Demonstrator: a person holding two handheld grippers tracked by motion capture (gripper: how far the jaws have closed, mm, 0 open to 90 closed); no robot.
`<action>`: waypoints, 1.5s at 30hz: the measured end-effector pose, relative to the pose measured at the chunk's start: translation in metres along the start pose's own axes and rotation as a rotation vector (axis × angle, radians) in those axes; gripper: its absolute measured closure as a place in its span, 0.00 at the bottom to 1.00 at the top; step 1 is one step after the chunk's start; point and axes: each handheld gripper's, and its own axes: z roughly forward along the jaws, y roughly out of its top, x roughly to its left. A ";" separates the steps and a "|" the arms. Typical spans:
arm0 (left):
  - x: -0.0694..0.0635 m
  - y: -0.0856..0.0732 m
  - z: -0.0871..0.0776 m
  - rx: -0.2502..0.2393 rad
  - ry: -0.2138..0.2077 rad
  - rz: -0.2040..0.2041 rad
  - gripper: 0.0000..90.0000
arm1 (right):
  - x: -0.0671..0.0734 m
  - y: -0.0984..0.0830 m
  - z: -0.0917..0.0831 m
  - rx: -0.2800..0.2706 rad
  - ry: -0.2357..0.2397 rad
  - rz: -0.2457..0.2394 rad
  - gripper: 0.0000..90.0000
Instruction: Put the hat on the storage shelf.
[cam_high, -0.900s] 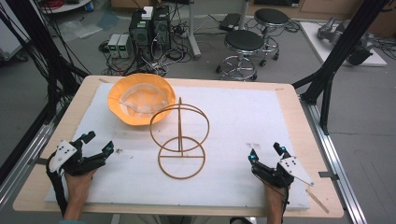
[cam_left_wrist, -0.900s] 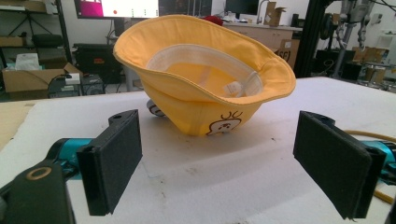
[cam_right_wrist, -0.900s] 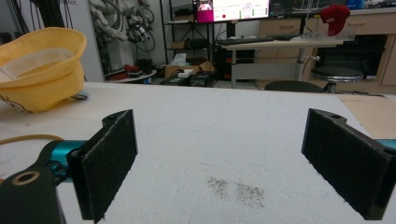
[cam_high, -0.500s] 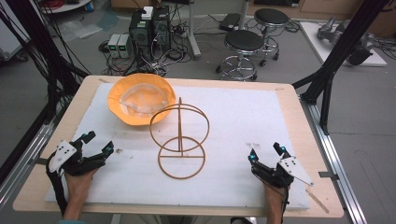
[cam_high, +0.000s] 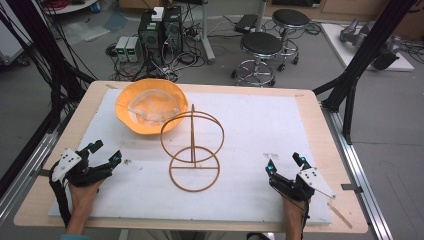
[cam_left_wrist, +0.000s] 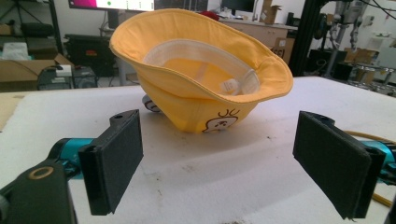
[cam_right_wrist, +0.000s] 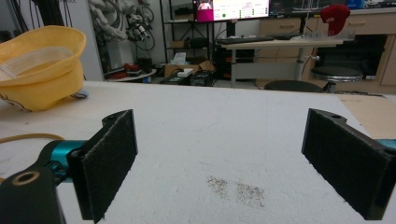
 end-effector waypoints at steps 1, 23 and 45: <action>0.001 0.001 0.000 0.005 0.001 0.004 0.18 | 0.000 0.000 0.000 0.002 0.000 0.003 0.10; 0.046 0.091 0.027 0.102 -0.069 -0.072 0.17 | 0.001 0.000 0.000 0.005 0.003 0.001 0.10; 0.095 0.123 0.109 0.288 -0.155 -0.197 0.18 | 0.002 0.000 0.000 0.013 0.005 -0.010 0.10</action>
